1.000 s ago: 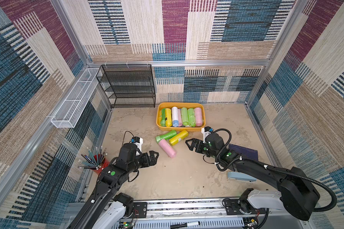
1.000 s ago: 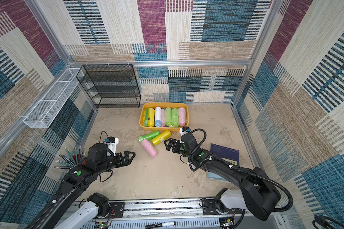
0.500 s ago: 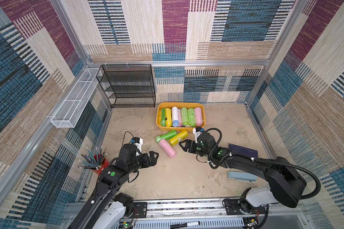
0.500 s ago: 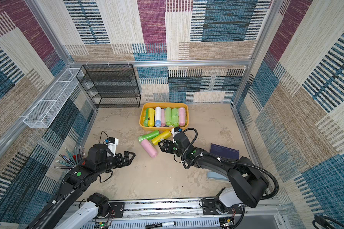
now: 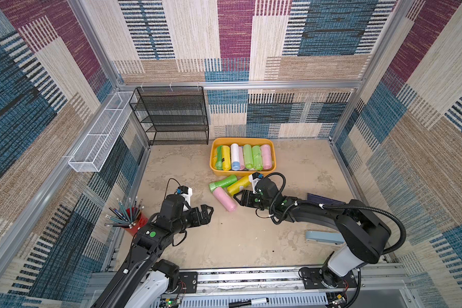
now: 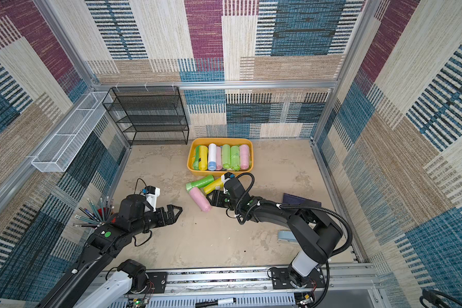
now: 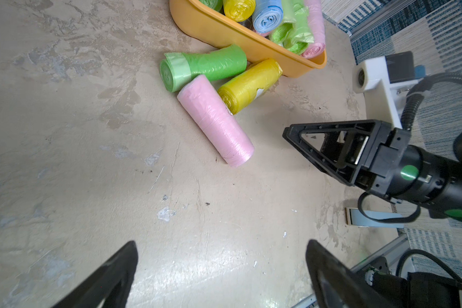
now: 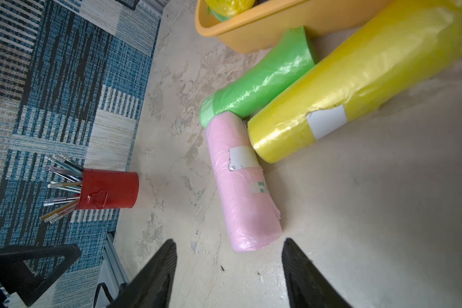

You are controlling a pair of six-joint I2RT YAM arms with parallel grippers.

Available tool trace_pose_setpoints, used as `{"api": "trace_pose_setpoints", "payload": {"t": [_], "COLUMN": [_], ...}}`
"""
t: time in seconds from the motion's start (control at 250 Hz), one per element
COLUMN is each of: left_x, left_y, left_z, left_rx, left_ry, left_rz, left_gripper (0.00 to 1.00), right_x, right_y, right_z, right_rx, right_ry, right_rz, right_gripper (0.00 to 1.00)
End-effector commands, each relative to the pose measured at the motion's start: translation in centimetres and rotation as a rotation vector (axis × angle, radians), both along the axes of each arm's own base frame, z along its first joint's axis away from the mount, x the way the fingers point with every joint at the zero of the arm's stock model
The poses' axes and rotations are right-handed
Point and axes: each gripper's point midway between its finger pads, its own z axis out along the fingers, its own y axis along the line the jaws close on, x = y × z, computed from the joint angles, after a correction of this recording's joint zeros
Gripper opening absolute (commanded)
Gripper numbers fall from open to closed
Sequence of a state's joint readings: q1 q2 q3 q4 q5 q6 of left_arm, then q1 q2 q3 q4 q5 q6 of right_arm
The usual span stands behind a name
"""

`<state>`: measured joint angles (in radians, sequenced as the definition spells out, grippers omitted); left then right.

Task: Put the roll of trash bags into the storage box
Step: Pick up the roll of trash bags from the center of the board.

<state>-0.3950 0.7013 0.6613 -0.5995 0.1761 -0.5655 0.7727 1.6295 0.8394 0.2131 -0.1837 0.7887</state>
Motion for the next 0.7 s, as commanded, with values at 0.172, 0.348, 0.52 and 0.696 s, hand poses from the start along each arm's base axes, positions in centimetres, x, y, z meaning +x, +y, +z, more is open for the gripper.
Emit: {"api": "trace_pose_setpoints", "payload": {"t": [0.172,0.348,0.52,0.696], "left_x": [-0.1,-0.2,-0.4,-0.5], "left_y": [-0.8,-0.9,-1.1,-1.5], "left_z": [0.5,0.2,-0.3,-0.2], "left_rx": [-0.052,-0.063,-0.078,-0.104], "left_ry": [-0.002,0.003,0.02,0.022], "left_rz": [-0.022,-0.02,-0.021,-0.033], "left_gripper": [0.98,0.98,0.99,0.99], "right_x": [0.6,0.7,0.7,1.5], "right_y": [1.9,2.5,3.3,2.5], "right_z": [-1.0,-2.6,-4.0,-6.4], "right_rx": [0.003,-0.048,-0.103,-0.263], "right_ry": [0.001,0.016,0.032,0.044], "right_rz": [0.021,0.021,0.029,-0.01], "right_gripper": [0.66,0.67,0.67,0.67]}}
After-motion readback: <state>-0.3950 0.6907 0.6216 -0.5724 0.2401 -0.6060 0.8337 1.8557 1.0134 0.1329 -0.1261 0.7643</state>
